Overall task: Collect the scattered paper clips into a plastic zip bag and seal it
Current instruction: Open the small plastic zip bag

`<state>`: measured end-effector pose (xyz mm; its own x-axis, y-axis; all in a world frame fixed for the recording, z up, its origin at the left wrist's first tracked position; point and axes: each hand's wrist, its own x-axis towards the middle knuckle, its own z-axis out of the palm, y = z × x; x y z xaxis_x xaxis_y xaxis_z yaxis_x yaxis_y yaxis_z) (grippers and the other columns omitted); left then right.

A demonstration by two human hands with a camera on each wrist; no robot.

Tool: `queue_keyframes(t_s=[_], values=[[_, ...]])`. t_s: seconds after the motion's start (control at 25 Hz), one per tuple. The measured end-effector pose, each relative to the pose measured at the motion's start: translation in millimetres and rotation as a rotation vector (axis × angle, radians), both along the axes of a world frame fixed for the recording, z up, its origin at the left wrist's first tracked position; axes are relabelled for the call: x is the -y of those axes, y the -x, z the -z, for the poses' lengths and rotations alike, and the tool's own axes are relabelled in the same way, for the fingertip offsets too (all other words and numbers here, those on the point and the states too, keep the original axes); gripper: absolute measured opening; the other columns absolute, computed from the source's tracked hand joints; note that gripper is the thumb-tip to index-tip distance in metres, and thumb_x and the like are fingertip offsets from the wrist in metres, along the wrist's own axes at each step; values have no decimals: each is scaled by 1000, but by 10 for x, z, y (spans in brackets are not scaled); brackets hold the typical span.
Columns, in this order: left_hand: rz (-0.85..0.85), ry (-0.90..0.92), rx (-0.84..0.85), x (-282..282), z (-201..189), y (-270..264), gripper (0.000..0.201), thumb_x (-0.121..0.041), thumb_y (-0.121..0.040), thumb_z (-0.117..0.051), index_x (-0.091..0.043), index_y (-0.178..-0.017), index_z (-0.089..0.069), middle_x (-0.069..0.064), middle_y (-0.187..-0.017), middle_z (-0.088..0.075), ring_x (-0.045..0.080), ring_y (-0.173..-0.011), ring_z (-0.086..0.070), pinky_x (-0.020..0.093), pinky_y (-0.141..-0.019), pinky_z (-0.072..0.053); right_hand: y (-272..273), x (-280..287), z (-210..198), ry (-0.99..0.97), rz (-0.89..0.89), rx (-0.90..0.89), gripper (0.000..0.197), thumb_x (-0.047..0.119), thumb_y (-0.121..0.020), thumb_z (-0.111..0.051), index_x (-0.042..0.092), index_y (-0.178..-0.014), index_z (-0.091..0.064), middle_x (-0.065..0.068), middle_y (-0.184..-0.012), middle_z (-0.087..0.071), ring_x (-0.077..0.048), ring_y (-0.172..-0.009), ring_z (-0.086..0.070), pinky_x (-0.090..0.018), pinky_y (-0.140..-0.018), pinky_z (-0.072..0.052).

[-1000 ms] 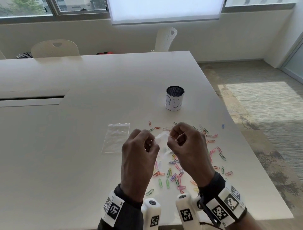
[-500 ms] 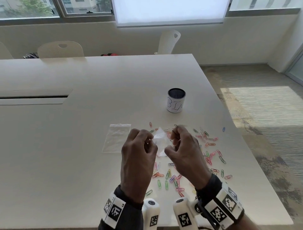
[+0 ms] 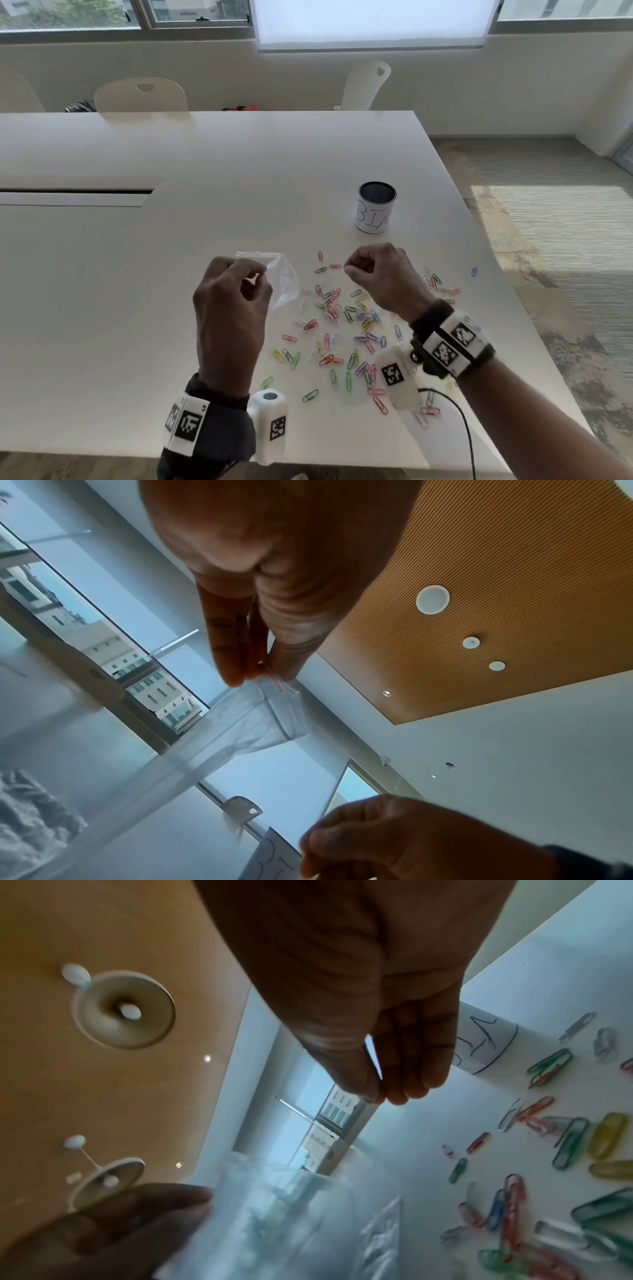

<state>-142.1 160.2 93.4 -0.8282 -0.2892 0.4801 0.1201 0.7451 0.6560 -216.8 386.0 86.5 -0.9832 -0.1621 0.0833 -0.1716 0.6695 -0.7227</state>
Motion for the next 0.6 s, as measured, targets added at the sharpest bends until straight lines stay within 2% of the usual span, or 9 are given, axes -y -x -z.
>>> queue_keyframes(t_s=[0.08, 0.16, 0.36, 0.44, 0.52, 0.6], values=[[-13, 6, -6, 25, -11, -12, 16, -1, -85, -81, -14, -94, -80, 2, -94, -69, 18, -71, -69, 15, -71, -50, 277, 31, 134, -86, -84, 9, 11, 11, -96, -73, 8, -103, -81, -4, -97, -81, -14, -86, -76, -21, -80, -60], [-27, 13, -10, 23, -15, -34, 16, -1, -85, -81, -14, -95, -80, 2, -94, -69, 19, -71, -70, 24, -71, -54, 552, 98, 260, -190, -171, 4, 17, 7, -97, -69, 6, -111, -80, -9, -109, -81, -18, -94, -77, -20, -84, -56], [-61, 2, -5, -14, 7, -146, 13, -2, -86, -80, -12, -94, -81, 2, -93, -69, 18, -68, -69, 23, -69, -53, 1022, 279, 502, -378, -259, 21, 35, -4, -99, -57, 12, -127, -73, -12, -132, -71, -25, -112, -72, -22, -90, -50], [-60, 11, 1, -21, 10, -169, 12, -2, -87, -80, -11, -95, -80, 2, -94, -69, 18, -69, -69, 22, -69, -54, 1125, 305, 580, -452, -282, 51, 42, -6, -98, -56, 14, -133, -69, -10, -140, -65, -26, -126, -64, -28, -103, -49], [-49, 32, 8, -10, 8, -146, 11, -3, -87, -80, -10, -96, -80, 1, -95, -70, 17, -70, -69, 16, -70, -50, 1194, 328, 641, -528, -339, 82, 48, -7, -98, -53, 14, -141, -62, -7, -148, -58, -26, -138, -53, -33, -115, -42], [-43, 50, 19, 3, -2, -75, 11, -3, -87, -79, -11, -95, -80, 1, -95, -70, 15, -70, -68, 13, -70, -46, 1226, 356, 663, -600, -393, 101, 55, -10, -98, -48, 12, -148, -55, -6, -154, -51, -26, -143, -47, -36, -121, -37]])
